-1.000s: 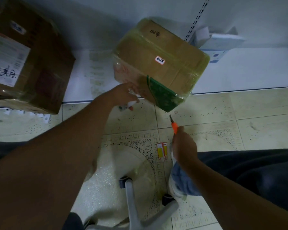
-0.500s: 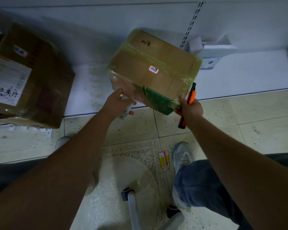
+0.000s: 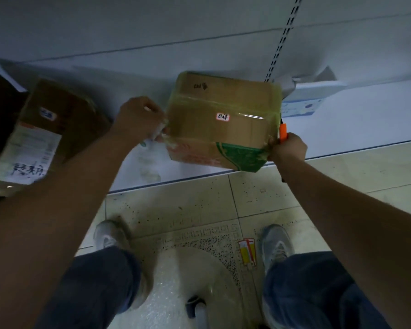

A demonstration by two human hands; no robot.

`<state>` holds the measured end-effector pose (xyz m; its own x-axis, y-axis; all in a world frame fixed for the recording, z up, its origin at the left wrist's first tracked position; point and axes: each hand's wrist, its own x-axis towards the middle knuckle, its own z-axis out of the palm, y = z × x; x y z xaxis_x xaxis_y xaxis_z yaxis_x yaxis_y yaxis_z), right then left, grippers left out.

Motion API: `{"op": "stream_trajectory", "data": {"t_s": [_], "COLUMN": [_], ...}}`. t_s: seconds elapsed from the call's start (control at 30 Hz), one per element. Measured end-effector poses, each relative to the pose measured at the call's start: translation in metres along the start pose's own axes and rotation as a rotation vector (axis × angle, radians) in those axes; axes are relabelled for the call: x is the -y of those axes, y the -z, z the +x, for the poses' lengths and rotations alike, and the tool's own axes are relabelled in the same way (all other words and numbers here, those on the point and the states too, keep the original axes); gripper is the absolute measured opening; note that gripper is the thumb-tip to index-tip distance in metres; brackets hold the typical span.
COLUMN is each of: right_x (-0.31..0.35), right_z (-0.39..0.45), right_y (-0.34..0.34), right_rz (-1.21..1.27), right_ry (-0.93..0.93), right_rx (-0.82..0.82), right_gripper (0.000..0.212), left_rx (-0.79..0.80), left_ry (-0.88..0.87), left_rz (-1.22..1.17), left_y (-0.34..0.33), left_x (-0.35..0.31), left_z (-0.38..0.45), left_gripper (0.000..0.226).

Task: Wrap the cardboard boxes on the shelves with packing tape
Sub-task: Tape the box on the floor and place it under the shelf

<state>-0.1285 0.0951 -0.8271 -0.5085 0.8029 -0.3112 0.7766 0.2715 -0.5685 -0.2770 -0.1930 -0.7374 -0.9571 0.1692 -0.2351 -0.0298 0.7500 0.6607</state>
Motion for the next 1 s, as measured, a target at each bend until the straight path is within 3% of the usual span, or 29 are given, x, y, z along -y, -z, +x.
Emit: {"op": "stream_trajectory", "data": {"t_s": [0.1,0.2,0.4,0.63,0.9,1.0], "right_x": [0.003,0.006,0.007,0.002,0.01,0.011], "right_z": [0.004,0.005,0.008,-0.005,0.008,0.01], "right_y": [0.0,-0.002,-0.002,-0.012,-0.01,-0.006], "right_rz": [-0.003,0.041,0.086,-0.078,0.073,0.108], "right_ry": [-0.045,-0.072,-0.027,0.216,0.155,0.122], "right_rx": [0.049,0.091,0.087,-0.023,0.076,0.1], "right_gripper": [0.012,0.019,0.018,0.024,0.029,0.032], "left_rx": [-0.158,-0.157,-0.076,-0.083,-0.072,-0.063], "left_ry": [0.0,0.065,0.073,0.133,0.171,0.2], "left_rz": [0.336,0.463,0.224,0.353,0.3,0.249], "left_y": [0.006,-0.012,-0.04,-0.037,-0.034,-0.035], "left_x": [0.01,0.019,0.016,0.039,0.042,0.044], "left_z": [0.017,0.022,0.022,0.002,0.002,0.001], "left_gripper": [0.02,0.029,0.02,0.024,0.013,0.019]}}
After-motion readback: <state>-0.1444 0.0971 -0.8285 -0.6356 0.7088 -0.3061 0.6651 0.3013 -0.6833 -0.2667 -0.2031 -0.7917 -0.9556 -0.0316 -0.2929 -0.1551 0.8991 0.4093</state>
